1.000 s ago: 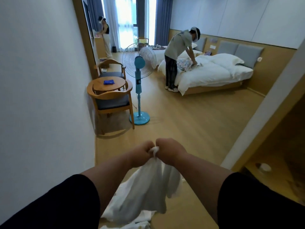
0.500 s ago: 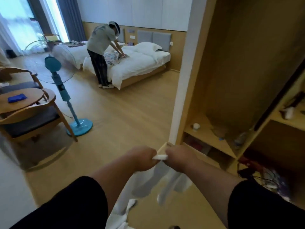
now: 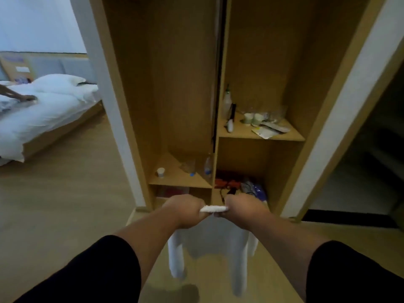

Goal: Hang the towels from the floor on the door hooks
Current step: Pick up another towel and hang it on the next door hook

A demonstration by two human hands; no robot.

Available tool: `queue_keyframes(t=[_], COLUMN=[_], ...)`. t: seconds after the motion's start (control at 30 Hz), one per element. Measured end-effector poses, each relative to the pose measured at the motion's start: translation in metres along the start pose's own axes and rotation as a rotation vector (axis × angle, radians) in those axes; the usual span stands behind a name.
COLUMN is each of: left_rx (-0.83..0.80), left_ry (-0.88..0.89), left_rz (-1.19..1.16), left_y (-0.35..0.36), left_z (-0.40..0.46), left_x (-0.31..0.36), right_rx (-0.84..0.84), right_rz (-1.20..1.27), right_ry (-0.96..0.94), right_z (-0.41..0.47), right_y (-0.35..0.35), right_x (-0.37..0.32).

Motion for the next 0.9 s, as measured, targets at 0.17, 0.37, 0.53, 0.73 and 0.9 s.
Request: queue_keyframes(t=[0.17, 0.37, 0.53, 0.73, 0.9], left_rx=[-0.043, 0.001, 0.005, -0.001, 0.034], left_ry=[0.169, 0.359, 0.536, 0.781, 1.024], left_rz=[0.102, 0.146, 0.153, 0.144, 0.118], left_y=[-0.006, -0.013, -0.021, -0.024, -0.041], left_z=[0.078, 0.159, 0.204, 0.238, 0.244], left_x=[0.132, 0.314, 0.461, 0.635, 0.775], right_rx=[0.085, 0.133, 0.186, 0.225, 0.26], right_rz=[0.007, 0.024, 0.048, 0.007, -0.045], right_ry=[0.099, 0.26, 0.46, 0.709, 0.929], right_z=[-0.056, -0.135, -0.214, -0.332, -0.429], right_y=[-0.016, -0.042, -0.061, -0.092, -0.122], right_x=[0.137, 0.313, 0.439, 0.554, 0.628])
Point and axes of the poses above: each hand's wrist, its own z-axis towards the middle knuckle, its own y-axis out of the palm, x = y × z, the point moved 6 cm from there along z, towards the middle knuckle, and after that the axes turned 5 degrees about x, right-handed, at the moved point
